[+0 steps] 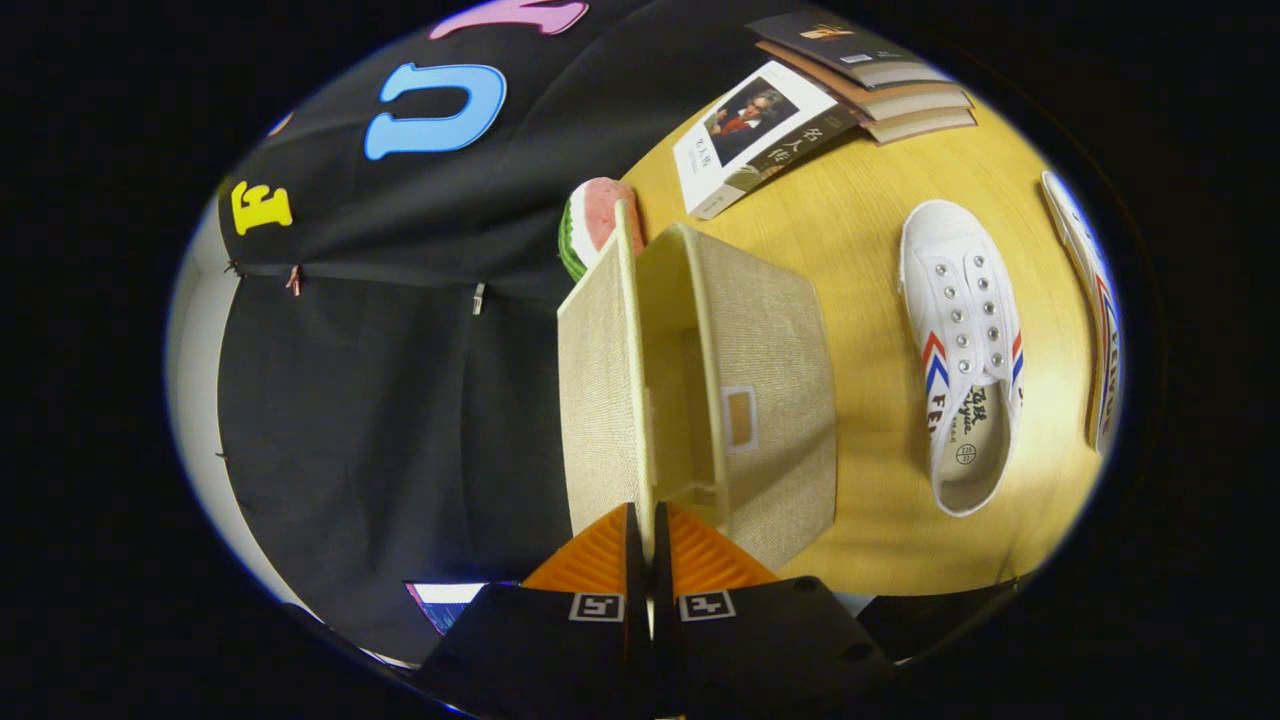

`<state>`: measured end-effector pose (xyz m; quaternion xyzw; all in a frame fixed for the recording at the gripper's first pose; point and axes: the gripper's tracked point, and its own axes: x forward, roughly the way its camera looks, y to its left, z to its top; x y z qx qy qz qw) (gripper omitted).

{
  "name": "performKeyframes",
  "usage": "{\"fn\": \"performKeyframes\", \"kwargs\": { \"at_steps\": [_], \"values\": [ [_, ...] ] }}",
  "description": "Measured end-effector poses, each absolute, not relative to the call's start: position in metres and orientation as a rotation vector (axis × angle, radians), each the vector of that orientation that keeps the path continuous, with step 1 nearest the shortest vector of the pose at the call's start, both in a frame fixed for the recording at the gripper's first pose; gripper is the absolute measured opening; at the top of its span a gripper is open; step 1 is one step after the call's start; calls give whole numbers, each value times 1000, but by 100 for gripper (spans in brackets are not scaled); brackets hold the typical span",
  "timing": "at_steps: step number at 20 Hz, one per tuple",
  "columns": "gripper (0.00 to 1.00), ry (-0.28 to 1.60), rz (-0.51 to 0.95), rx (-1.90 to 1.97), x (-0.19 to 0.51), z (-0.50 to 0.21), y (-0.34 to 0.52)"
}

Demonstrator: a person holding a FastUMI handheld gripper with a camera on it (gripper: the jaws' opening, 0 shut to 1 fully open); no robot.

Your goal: Open the storage box then place both shoes into the box .Put the left shoe in first, then the right shoe, with the right side of both shoes facing outward in a uniform manner.

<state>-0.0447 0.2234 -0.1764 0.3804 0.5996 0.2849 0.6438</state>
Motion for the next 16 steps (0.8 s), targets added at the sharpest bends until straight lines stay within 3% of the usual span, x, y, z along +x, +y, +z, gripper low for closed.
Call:
{"fn": "performKeyframes", "kwargs": {
  "at_steps": [9, 16],
  "values": [
    [6, 1233, 855, 844, -39, -74, 299],
    [7, 1188, 1006, 800, -45, -36, 395]
  ]
}}
